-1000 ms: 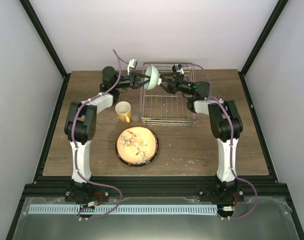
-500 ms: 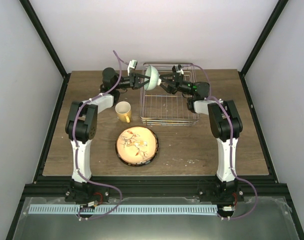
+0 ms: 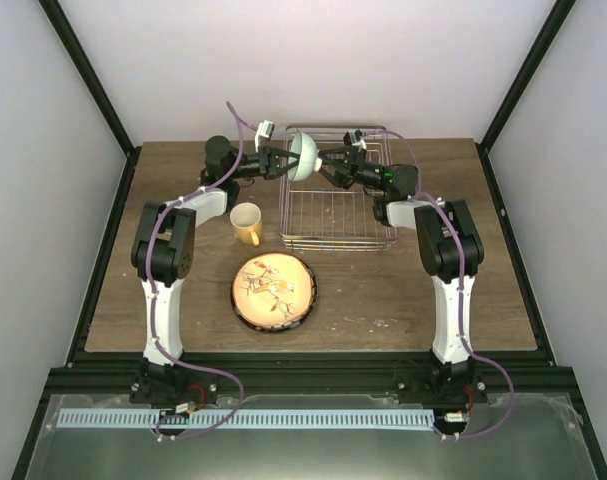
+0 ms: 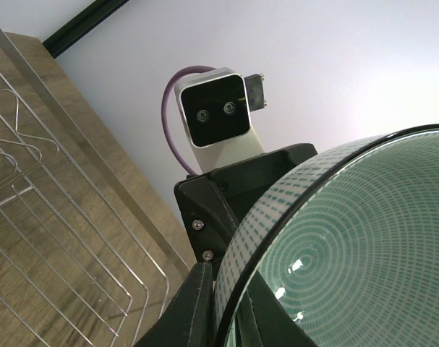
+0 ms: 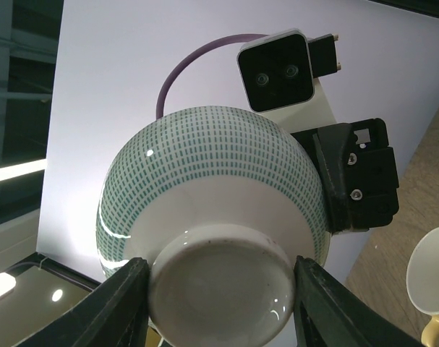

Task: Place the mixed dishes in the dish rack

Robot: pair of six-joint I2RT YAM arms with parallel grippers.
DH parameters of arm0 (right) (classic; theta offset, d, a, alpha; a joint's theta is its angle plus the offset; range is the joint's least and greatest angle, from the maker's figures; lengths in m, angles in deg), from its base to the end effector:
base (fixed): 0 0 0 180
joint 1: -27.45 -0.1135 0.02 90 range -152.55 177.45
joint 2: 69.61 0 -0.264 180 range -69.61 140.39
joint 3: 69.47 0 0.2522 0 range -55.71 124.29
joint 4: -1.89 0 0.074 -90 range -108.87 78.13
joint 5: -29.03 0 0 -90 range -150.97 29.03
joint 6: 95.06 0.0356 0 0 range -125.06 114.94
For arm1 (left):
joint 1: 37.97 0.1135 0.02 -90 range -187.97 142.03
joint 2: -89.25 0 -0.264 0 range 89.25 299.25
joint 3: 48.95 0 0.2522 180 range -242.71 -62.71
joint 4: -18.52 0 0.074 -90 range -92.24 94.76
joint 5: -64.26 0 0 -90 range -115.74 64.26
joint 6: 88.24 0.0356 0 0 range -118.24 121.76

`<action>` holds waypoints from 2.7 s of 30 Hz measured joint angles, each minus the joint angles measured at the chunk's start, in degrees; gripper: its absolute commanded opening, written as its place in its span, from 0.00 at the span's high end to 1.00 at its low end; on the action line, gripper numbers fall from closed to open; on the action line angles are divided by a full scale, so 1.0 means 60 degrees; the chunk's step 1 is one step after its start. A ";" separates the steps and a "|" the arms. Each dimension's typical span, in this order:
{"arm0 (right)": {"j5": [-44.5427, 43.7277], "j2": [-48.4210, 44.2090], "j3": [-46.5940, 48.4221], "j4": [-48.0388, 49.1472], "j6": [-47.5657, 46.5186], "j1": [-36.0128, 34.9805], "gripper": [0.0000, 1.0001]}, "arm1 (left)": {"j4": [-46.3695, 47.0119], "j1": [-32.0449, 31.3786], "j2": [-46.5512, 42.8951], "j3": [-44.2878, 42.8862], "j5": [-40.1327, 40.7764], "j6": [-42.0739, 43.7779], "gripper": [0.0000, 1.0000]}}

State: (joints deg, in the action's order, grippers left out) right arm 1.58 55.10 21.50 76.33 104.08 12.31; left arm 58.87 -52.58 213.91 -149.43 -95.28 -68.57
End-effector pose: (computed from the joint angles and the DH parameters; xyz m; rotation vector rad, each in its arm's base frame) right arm 0.4248 0.1477 0.2494 -0.1734 1.6698 2.2368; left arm 0.4592 -0.1542 0.2514 0.4690 1.7649 -1.8922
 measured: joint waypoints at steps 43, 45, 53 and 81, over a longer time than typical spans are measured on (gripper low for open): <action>0.0583 -0.0306 -0.0874 -0.0011 -0.0823 0.0838 0.84 | -0.0634 0.0608 -0.0066 0.1009 -0.0222 0.1268 0.30; 0.0729 -0.0495 -0.0874 -0.0040 -0.1031 0.0951 0.85 | -0.0739 0.0754 -0.0153 0.1071 -0.0208 0.1337 0.30; 0.2004 -0.2466 -0.0211 -0.5380 -0.5100 0.1362 0.84 | -0.1916 0.1483 -0.1239 0.1115 -0.0164 0.2320 0.29; -0.4736 -0.2492 0.4404 -2.4454 -1.7081 0.1042 0.86 | -0.6630 0.2379 -0.2823 0.0965 0.0404 0.6273 0.29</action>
State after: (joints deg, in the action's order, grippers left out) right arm -26.84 40.15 47.93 -70.39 1.59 18.56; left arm 19.09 -38.30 196.97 -143.64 -92.85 -30.93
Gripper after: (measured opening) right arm 0.487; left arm 0.709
